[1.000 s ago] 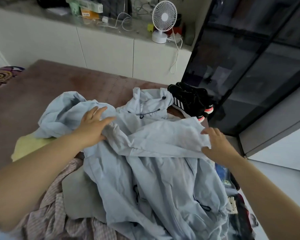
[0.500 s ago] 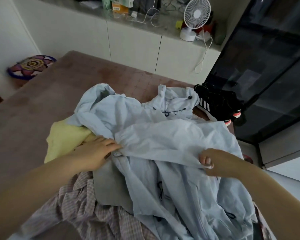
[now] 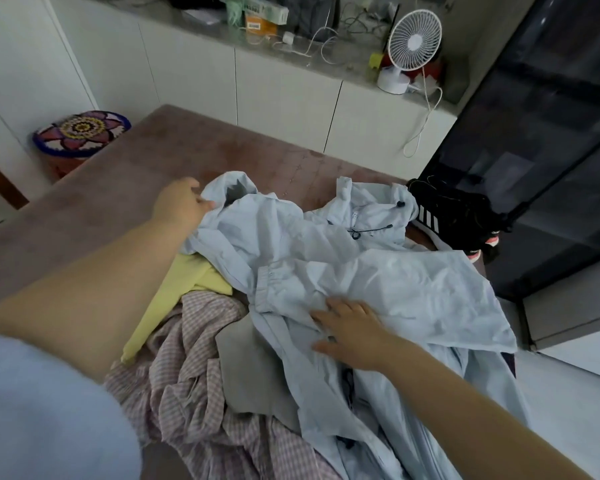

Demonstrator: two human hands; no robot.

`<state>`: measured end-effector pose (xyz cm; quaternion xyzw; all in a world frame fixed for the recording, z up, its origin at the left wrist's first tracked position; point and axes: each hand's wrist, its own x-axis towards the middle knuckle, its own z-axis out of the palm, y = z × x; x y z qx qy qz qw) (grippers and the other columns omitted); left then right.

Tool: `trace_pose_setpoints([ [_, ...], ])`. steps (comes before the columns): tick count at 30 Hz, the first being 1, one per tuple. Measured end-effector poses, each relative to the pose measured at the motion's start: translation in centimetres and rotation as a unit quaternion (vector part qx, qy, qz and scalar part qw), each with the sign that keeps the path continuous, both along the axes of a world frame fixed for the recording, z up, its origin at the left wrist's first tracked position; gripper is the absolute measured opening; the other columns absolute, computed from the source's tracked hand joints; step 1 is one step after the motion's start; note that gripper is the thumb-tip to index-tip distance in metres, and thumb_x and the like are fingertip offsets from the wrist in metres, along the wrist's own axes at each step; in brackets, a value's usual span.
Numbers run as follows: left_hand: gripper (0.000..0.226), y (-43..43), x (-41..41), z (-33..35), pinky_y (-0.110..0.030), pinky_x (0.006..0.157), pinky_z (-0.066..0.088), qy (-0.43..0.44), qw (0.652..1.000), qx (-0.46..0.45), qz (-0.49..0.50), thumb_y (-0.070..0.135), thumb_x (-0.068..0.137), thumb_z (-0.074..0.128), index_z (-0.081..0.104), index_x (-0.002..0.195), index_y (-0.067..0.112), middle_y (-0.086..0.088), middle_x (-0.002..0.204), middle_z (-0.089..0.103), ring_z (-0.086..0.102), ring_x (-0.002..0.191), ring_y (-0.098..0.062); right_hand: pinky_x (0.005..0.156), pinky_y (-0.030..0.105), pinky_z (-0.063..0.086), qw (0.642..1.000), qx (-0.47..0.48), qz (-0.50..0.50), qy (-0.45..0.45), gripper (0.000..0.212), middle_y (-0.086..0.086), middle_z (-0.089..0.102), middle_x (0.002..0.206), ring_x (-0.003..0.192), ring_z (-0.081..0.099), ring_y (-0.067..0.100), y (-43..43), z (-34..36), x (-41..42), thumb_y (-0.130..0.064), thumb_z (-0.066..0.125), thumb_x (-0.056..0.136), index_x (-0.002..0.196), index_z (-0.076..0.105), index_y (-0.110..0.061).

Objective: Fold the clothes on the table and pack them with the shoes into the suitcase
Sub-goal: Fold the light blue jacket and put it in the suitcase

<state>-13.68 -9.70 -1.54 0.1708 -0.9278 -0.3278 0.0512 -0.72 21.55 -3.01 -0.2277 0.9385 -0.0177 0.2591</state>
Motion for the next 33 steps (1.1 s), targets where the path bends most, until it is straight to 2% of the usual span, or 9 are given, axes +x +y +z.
trace_pose_setpoints([
  [3, 0.028, -0.4, -0.4, -0.3, -0.037, 0.087, 0.047, 0.026, 1.000, -0.005, -0.003, 0.011, 0.082, 0.067, 0.062, 0.108, 0.003, -0.018, 0.110, 0.066, 0.061, 0.102, -0.032, 0.114, 0.034, 0.011, 0.995, -0.092, -0.042, 0.013, 0.052, -0.002, 0.019, 0.154, 0.141, 0.018, 0.021, -0.4, 1.9, -0.7, -0.044, 0.050, 0.091, 0.139, 0.035, -0.031],
  [9, 0.079, -0.6, 0.1, -1.6, -0.045, 0.097, 0.041, -0.041, 0.998, -0.026, -0.043, 0.038, 0.076, 0.073, 0.031, 0.139, 0.015, -0.014, 0.140, 0.043, 0.046, 0.123, -0.035, 0.105, 0.025, 0.028, 0.969, -0.223, -0.103, 0.015, 0.039, -0.004, 0.041, 0.137, 0.129, 0.036, 0.016, -1.2, 3.2, -1.4, -0.031, 0.055, 0.091, 0.129, 0.048, -0.024],
  [15, 0.023, 1.6, 2.6, 0.7, -0.034, 0.077, 0.045, 0.115, 0.992, 0.009, -0.044, 0.013, 0.085, 0.060, 0.066, 0.105, 0.003, -0.017, 0.104, 0.068, 0.062, 0.095, -0.033, 0.091, 0.013, 0.026, 0.948, -0.282, -0.145, -0.009, 0.034, -0.005, 0.045, 0.132, 0.120, 0.042, 0.007, -1.8, 3.8, -0.9, -0.026, 0.056, 0.092, 0.125, 0.051, -0.022],
  [17, 0.026, 4.2, 5.2, 2.6, -0.033, 0.081, 0.046, 0.164, 0.982, 0.023, -0.097, 0.012, 0.086, 0.060, 0.066, 0.112, 0.011, -0.008, 0.108, 0.067, 0.061, 0.097, -0.026, 0.091, 0.017, 0.030, 0.899, -0.366, -0.239, -0.031, 0.037, -0.007, 0.048, 0.129, 0.117, 0.045, 0.007, -2.2, 4.8, -1.2, -0.029, 0.056, 0.092, 0.128, 0.049, -0.022],
  [20, 0.041, 9.0, 10.9, 4.2, -0.022, 0.078, 0.036, 0.195, 0.950, -0.021, -0.243, 0.003, 0.081, 0.063, 0.061, 0.120, 0.015, -0.001, 0.107, 0.063, 0.058, 0.094, -0.020, 0.100, 0.031, 0.040, 0.752, -0.515, -0.405, -0.074, 0.049, -0.004, 0.052, 0.127, 0.115, 0.051, 0.012, -2.6, 6.4, -2.3, -0.045, 0.055, 0.088, 0.131, 0.046, -0.023],
  [22, 0.053, 11.8, 15.0, 4.3, -0.022, 0.067, 0.043, 0.226, 0.902, -0.097, -0.354, 0.000, 0.067, 0.074, 0.062, 0.117, 0.015, -0.001, 0.095, 0.067, 0.063, 0.080, -0.019, 0.098, 0.037, 0.046, 0.640, -0.584, -0.489, -0.105, 0.038, 0.002, 0.055, 0.119, 0.107, 0.056, 0.017, -2.5, 7.1, -3.1, -0.045, 0.055, 0.088, 0.116, 0.053, -0.019],
  [24, 0.075, 13.5, 18.1, 2.6, -0.017, 0.055, 0.047, 0.234, 0.853, -0.199, -0.422, 0.008, 0.045, 0.085, 0.059, 0.114, 0.018, 0.007, 0.081, 0.066, 0.062, 0.064, -0.010, 0.088, 0.035, 0.052, 0.591, -0.597, -0.525, -0.136, 0.029, 0.007, 0.058, 0.108, 0.093, 0.060, 0.019, -2.4, 7.0, -3.3, -0.039, 0.061, 0.086, 0.103, 0.056, -0.017],
  [30, 0.095, 14.3, 23.0, -2.4, -0.009, 0.061, 0.047, 0.143, 0.828, -0.234, -0.490, 0.023, 0.044, 0.082, 0.039, 0.129, 0.023, 0.020, 0.091, 0.065, 0.062, 0.075, 0.002, 0.068, 0.019, 0.048, 0.779, -0.442, -0.424, -0.132, 0.046, 0.005, 0.063, 0.095, 0.077, 0.059, 0.011, -1.8, 4.5, -0.7, -0.008, 0.071, 0.080, 0.122, 0.052, -0.008],
  [33, 0.110, 13.9, 24.1, -3.0, -0.006, 0.061, 0.045, 0.108, 0.839, -0.251, -0.471, 0.028, 0.037, 0.086, 0.039, 0.137, 0.026, 0.020, 0.097, 0.064, 0.062, 0.080, 0.002, 0.069, 0.022, 0.048, 0.795, -0.450, -0.407, -0.024, 0.039, 0.003, 0.061, 0.083, 0.072, 0.058, 0.012, -1.2, 4.5, 0.3, -0.005, 0.068, 0.082, 0.119, 0.057, -0.008],
])
